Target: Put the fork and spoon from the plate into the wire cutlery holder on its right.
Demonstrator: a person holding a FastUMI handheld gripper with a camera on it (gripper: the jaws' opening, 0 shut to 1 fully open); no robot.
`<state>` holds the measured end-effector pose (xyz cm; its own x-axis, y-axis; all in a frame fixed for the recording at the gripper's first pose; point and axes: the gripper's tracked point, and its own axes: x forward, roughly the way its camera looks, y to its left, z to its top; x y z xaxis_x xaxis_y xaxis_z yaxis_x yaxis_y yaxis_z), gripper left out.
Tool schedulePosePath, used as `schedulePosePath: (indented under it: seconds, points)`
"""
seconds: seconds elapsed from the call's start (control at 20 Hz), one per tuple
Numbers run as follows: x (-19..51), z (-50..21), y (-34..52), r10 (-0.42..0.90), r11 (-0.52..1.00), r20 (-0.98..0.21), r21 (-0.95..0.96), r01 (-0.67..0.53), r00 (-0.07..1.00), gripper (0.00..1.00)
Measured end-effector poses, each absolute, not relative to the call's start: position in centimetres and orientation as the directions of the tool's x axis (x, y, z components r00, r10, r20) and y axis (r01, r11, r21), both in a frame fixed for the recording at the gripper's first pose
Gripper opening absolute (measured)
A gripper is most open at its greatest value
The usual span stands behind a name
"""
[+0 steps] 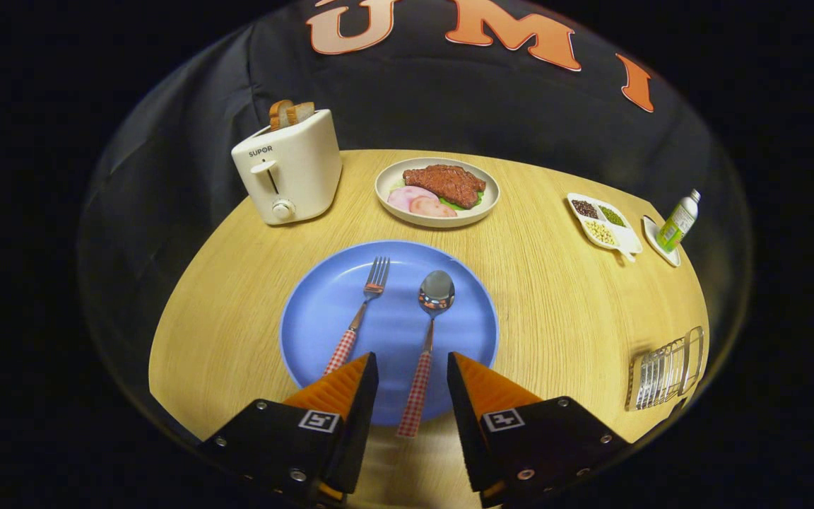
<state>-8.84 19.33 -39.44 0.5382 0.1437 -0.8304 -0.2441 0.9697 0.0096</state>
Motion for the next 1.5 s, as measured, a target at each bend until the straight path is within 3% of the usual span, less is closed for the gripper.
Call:
schedulePosePath:
  seconds: [0.35,0.75,1.15,1.5]
  points:
    - [-9.2,-41.9,19.0,0.089,0.972,-0.865,-0.033,-0.234,0.494,0.26]
    - [-8.5,-42.0,18.8,0.101,0.975,-0.867,-0.012,-0.222,0.489,0.07]
    - [-7.1,-35.7,17.0,0.189,0.969,-0.804,0.060,-0.239,0.564,0.05]
    - [-6.1,-29.1,9.3,0.129,0.984,-0.745,0.016,-0.175,0.655,0.05]
